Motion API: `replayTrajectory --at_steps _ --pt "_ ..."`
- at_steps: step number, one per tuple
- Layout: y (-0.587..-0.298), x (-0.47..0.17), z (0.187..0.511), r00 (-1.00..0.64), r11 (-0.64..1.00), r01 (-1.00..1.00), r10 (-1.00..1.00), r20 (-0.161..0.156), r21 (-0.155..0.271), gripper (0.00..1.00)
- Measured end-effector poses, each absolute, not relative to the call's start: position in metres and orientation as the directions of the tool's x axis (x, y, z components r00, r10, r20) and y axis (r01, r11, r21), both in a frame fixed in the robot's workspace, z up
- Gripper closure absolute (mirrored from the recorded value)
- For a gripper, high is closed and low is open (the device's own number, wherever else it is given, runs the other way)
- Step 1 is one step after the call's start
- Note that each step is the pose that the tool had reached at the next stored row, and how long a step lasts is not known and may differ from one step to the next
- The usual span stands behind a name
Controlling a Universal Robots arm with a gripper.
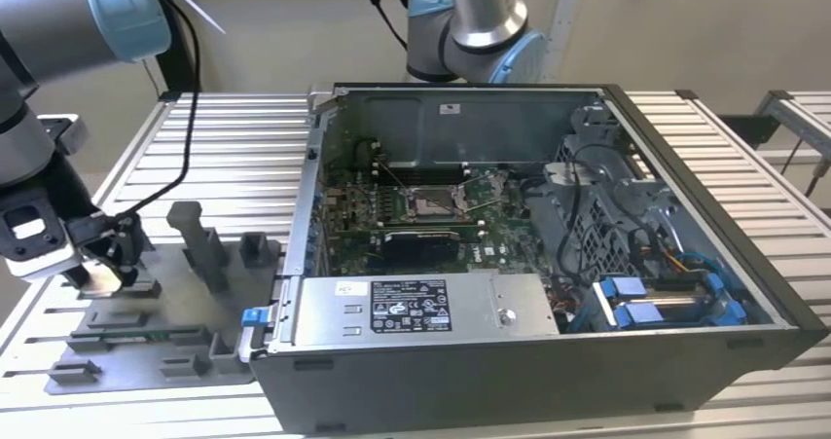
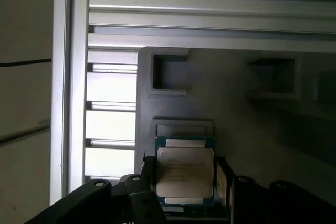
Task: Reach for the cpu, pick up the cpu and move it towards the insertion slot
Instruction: 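Pick up the cpu and move it towards the insertion slot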
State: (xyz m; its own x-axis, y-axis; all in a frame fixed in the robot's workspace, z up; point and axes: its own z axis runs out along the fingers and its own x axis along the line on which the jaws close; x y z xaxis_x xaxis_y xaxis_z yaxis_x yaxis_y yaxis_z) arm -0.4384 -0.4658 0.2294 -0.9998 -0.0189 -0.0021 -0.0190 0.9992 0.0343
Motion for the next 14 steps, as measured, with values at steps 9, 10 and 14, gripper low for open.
replayTrajectory --at_steps 9,10,14 --pt "-0.466 -0.438 0.241 -1.0 0.999 -0.019 -0.019 -0.002 0.034 1.0" --pt "-0.466 -0.438 0.243 -1.0 0.999 -0.019 -0.019 -0.002 0.034 1.0" --pt "-0.466 -0.438 0.25 -1.0 0.999 -0.019 -0.019 -0.002 0.034 1.0"
